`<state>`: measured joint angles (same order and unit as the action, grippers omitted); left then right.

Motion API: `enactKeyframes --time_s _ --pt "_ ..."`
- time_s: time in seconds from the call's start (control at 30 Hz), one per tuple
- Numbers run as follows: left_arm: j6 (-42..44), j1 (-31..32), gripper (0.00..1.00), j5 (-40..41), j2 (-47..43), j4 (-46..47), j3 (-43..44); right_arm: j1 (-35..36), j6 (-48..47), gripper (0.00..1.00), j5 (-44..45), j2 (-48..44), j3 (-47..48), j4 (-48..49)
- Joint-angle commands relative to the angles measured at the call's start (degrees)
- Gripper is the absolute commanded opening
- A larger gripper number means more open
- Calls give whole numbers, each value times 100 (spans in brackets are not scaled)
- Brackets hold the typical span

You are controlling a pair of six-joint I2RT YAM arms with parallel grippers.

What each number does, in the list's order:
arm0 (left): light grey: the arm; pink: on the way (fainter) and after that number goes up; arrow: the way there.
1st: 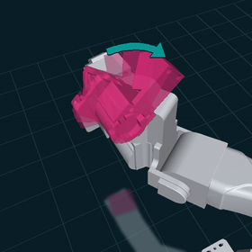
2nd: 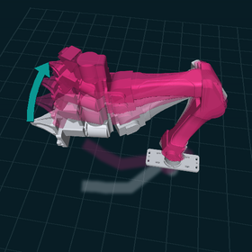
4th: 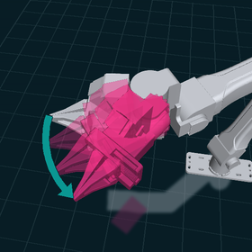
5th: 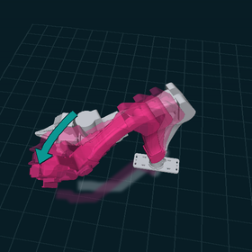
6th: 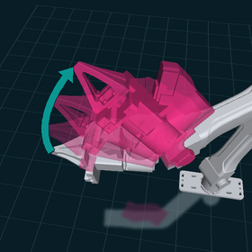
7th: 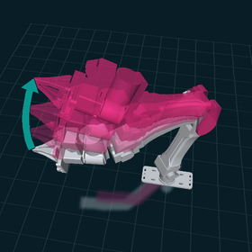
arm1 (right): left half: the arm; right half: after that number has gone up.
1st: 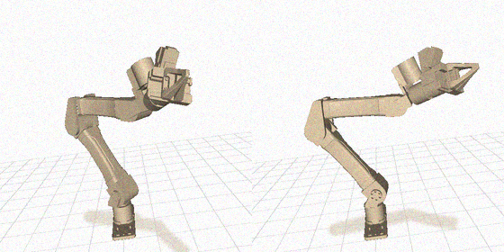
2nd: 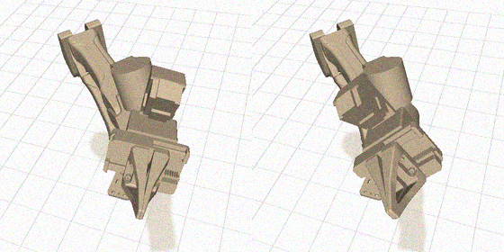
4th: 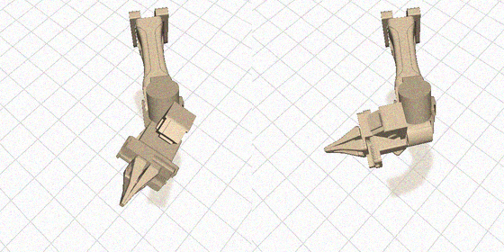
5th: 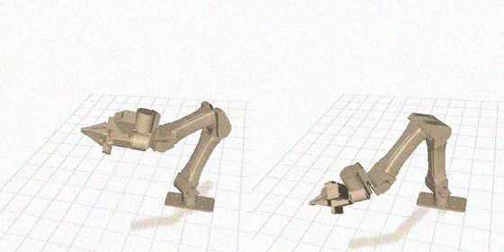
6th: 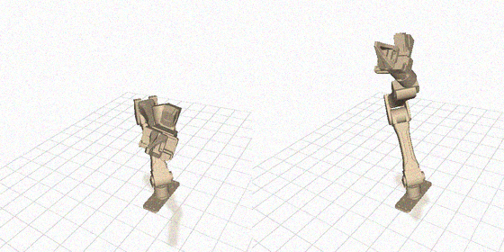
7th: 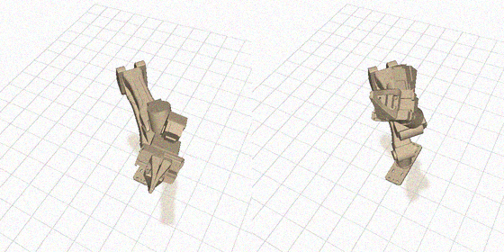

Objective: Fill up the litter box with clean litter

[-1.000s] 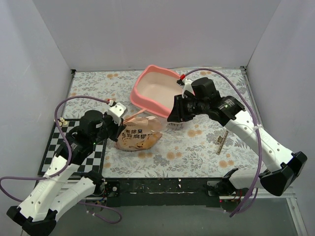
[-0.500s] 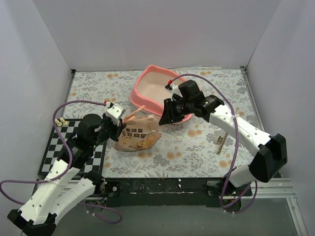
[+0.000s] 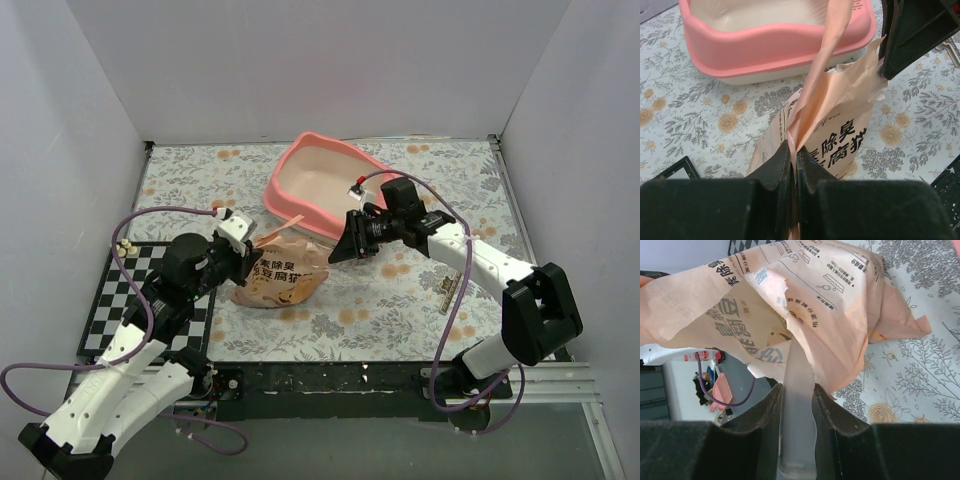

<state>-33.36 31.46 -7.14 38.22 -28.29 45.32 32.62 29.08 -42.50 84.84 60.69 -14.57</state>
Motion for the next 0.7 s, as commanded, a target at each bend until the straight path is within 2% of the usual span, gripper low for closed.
enactKeyframes --time_s 0.0,0.17,0.37,0.67 --pt "-100 0 0 -200 37 421 -76 78 501 1 -549 164 -259 744" --pt "-100 0 0 -200 107 465 -76 227 993 1 -672 288 -487 1395" --pt "23 0 0 -332 142 474 -120 376 2442 1 -654 191 -1312 3659" --pt "944 0 0 -447 72 632 -155 639 3858 1 -225 287 -1849 5814"
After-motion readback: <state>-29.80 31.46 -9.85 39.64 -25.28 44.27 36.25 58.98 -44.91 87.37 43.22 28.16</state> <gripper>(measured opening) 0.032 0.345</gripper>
